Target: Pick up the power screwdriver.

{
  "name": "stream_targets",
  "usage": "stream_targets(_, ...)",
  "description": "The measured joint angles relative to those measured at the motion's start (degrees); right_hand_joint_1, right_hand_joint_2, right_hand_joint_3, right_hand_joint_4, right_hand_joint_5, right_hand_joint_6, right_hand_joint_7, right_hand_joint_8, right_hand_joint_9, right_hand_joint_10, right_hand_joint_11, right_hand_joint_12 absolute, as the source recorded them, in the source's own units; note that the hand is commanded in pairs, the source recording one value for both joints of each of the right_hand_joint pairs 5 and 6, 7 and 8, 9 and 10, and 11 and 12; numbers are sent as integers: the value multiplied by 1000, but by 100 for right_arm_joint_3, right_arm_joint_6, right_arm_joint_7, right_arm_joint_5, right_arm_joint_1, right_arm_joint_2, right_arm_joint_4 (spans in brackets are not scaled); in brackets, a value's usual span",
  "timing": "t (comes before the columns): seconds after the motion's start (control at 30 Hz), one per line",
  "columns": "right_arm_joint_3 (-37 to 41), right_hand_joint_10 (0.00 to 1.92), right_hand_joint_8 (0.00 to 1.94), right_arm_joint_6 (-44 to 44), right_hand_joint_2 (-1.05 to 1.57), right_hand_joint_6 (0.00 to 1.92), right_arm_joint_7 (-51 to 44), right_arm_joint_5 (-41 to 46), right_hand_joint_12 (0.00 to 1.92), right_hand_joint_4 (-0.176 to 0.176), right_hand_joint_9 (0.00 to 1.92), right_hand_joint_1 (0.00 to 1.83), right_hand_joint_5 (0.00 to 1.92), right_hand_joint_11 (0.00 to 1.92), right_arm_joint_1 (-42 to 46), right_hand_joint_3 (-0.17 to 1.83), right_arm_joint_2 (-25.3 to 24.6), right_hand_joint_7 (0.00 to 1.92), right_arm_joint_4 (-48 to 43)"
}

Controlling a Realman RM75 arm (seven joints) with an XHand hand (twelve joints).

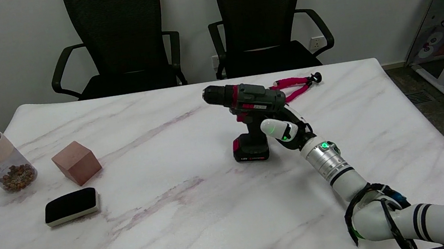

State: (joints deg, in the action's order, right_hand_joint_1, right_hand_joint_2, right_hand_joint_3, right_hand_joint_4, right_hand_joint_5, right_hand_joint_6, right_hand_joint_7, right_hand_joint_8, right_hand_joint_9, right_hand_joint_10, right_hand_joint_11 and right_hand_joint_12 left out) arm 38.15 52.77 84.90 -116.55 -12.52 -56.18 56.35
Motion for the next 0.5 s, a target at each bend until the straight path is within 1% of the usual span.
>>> stream_targets(0.37, -4, 370, 0, -46, -78, 0, 5, -2, 618, -7, 370, 887, 0, 618, -98, 555, -64, 0, -40)
stream_targets(0.5, -6, 412, 0, -61, -51, 0, 15, 1, 696, -8, 412, 881, 0, 696, -120, 551, -78, 0, -47)
